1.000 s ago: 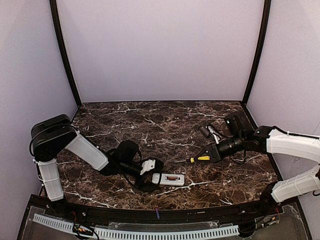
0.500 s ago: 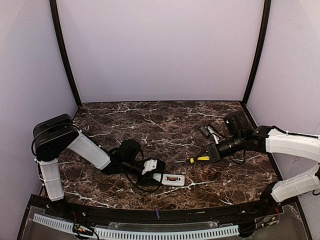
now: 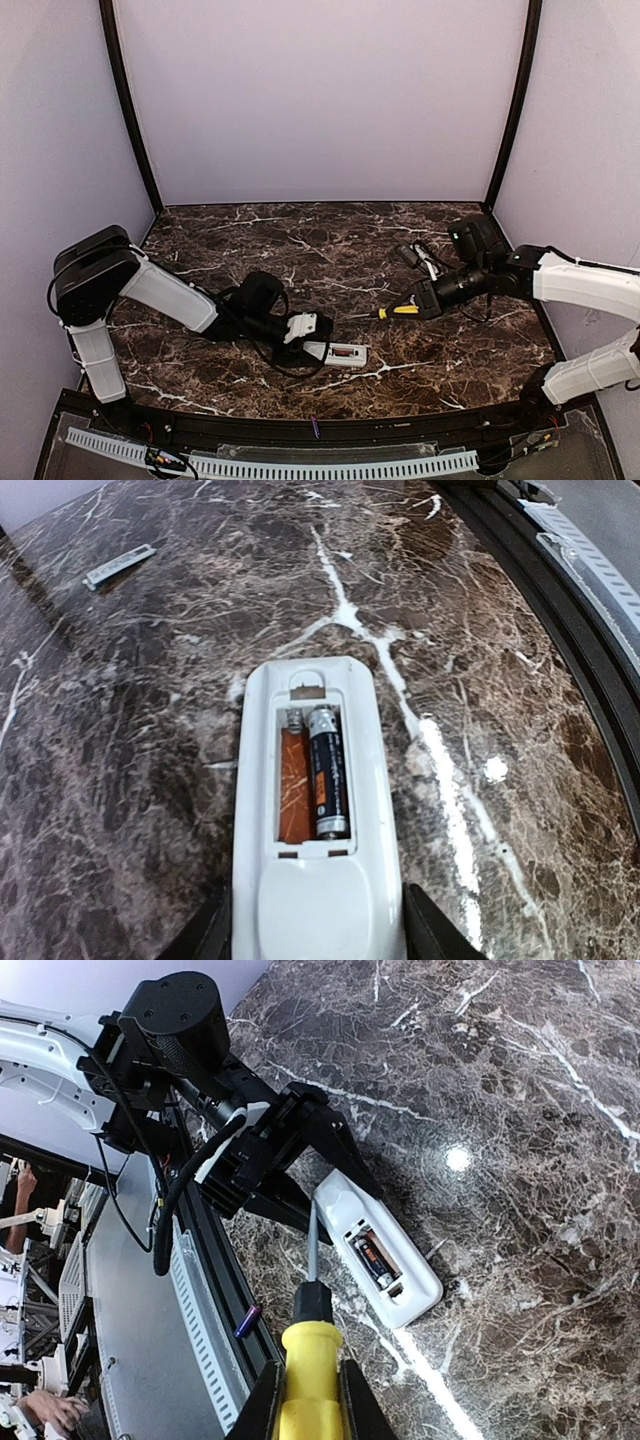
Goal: Unload the batteries from the remote control
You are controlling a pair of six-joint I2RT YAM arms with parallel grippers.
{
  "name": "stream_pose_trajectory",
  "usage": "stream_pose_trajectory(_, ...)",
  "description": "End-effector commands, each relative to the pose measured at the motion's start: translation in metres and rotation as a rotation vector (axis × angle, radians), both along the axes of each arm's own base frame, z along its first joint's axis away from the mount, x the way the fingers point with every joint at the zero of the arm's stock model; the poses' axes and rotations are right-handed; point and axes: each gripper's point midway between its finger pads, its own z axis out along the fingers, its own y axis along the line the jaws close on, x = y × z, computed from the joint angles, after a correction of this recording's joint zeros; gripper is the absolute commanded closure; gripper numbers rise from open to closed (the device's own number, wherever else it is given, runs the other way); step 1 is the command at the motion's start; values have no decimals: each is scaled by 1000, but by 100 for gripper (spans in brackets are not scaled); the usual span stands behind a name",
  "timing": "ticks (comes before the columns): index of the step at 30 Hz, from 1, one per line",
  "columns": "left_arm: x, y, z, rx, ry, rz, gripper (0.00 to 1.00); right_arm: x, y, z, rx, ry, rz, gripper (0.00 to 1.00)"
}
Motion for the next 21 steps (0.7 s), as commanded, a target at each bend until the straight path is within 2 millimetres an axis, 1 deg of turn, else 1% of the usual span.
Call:
stream_pose_trajectory(1,19,8,34,26,-118,68,97,5,5,27,47,-72,31,100)
stream_pose_trajectory(2,20,8,41,23,-143,70,99,6,6,30,52,-82,37,100)
stream_pose_trajectory(3,22,12,41,53,-168,81,99,6,7,33,58,-91,44,100)
stream_pose_trajectory(4,22,12,47,56,-190,83,99,7,8,37,62,-100,50,100)
stream_pose_trajectory(5,24,14,48,84,-208,95,99,7,9,41,68,-110,57,100)
stream_pose_trajectory(7,24,16,57,105,-230,97,100,9,11,47,77,-129,68,100)
stream_pose_trajectory(9,24,19,66,122,-249,95,100,10,13,55,89,-149,80,100)
stream_pose_trajectory(10,23,22,75,124,-267,91,100,11,15,58,95,-158,87,100)
stream_pose_trajectory(11,26,24,84,123,-294,107,100,11,16,61,102,-167,93,100)
stream_pose_trajectory(12,27,27,87,143,-302,106,100,12,17,65,108,-175,98,100)
stream_pose_trajectory(13,30,31,96,149,-330,121,100,12,18,67,113,-183,102,100)
stream_pose_trajectory(14,29,36,96,175,-347,106,100,13,19,70,116,-189,108,100)
stream_pose_trajectory(15,30,39,104,178,-379,108,100,13,20,73,121,-195,114,100)
stream_pose_trajectory(16,28,44,103,198,-407,81,100,14,20,74,123,-198,117,100)
stream_pose_trajectory(17,27,47,110,191,-436,80,100,14,21,76,125,-203,124,100)
stream_pose_trajectory(18,26,50,110,190,-453,75,100,14,21,78,124,-207,127,100)
stream_pose_trajectory(19,27,52,120,169,-478,88,100,15,22,80,124,-211,129,100)
stream_pose_trajectory(20,27,53,121,158,-489,101,100,16,22,83,126,-218,130,100)
stream_pose_trajectory(21,27,54,128,143,-498,111,100,16,22,84,124,-219,130,100)
